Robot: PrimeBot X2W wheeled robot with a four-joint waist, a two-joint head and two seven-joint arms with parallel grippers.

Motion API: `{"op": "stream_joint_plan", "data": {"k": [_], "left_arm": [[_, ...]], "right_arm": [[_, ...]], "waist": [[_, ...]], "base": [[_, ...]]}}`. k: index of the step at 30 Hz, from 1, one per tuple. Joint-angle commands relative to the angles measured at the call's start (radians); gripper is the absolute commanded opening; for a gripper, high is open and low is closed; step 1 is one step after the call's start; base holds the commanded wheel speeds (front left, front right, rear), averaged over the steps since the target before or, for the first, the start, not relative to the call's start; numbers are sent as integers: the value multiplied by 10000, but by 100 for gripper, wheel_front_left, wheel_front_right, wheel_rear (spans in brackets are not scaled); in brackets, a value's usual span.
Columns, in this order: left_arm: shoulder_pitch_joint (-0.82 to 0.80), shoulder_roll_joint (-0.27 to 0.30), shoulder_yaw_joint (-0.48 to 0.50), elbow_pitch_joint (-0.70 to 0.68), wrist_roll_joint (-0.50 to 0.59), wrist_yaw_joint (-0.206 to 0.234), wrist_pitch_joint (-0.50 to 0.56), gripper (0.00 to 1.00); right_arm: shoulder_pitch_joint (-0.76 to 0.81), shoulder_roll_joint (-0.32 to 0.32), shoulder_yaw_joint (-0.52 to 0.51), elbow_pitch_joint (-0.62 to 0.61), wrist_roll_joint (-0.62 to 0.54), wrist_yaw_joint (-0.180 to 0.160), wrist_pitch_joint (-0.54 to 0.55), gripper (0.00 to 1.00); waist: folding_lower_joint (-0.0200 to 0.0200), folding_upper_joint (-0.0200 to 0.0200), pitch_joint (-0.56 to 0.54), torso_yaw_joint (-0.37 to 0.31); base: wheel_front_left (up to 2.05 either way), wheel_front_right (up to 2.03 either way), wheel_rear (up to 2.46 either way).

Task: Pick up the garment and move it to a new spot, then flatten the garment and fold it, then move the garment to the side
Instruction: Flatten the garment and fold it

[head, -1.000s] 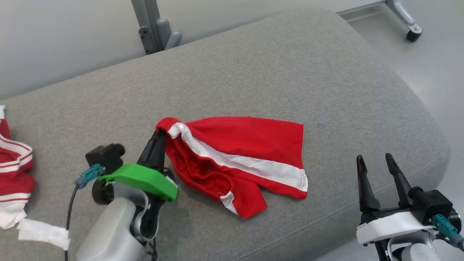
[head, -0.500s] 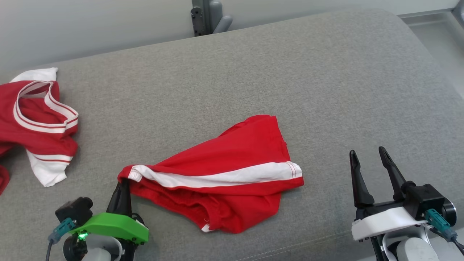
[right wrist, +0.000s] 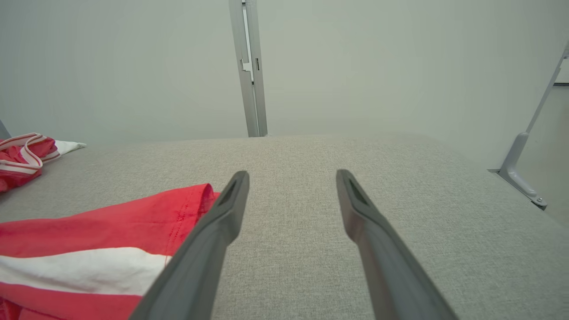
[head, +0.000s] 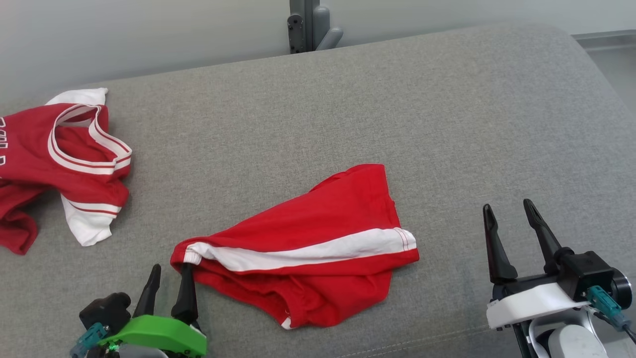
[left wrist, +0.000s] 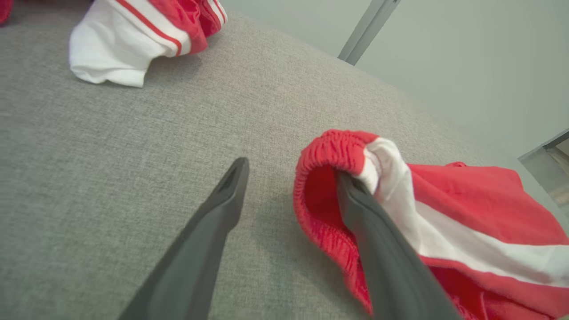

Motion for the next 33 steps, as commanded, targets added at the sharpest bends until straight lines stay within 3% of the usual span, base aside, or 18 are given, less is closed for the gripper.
{"op": "stream_joint_plan", "data": {"k": [1,8,13,21,33], "left_arm": [[291,168,-7,-124,237,-31,1,100],[1363,391,472,-1298,1114,2,0,100],[2299,446,1083,-2731,1967,404,0,100],[3020,409,1181,-4282,3600,296,2,100],[3748,173,1422,-4321,4714,52,2,100]], "right_arm": [[102,-38,-44,-67,-80,-3,-33,100],[466,-133,-347,-520,-103,-3,-33,100],[765,-312,-658,-1016,-150,-3,-33,100],[1029,-357,-869,-1407,-334,-3,-33,100],[1609,-182,-1237,-927,-701,-3,-33,100]], "waist": [[0,92,-164,-78],[0,92,-728,-200],[0,92,-1015,-141],[0,92,-1230,52],[0,92,-1503,212]], "base": [[0,0,0],[0,0,0],[0,0,0],[0,0,0],[0,0,0]]}}
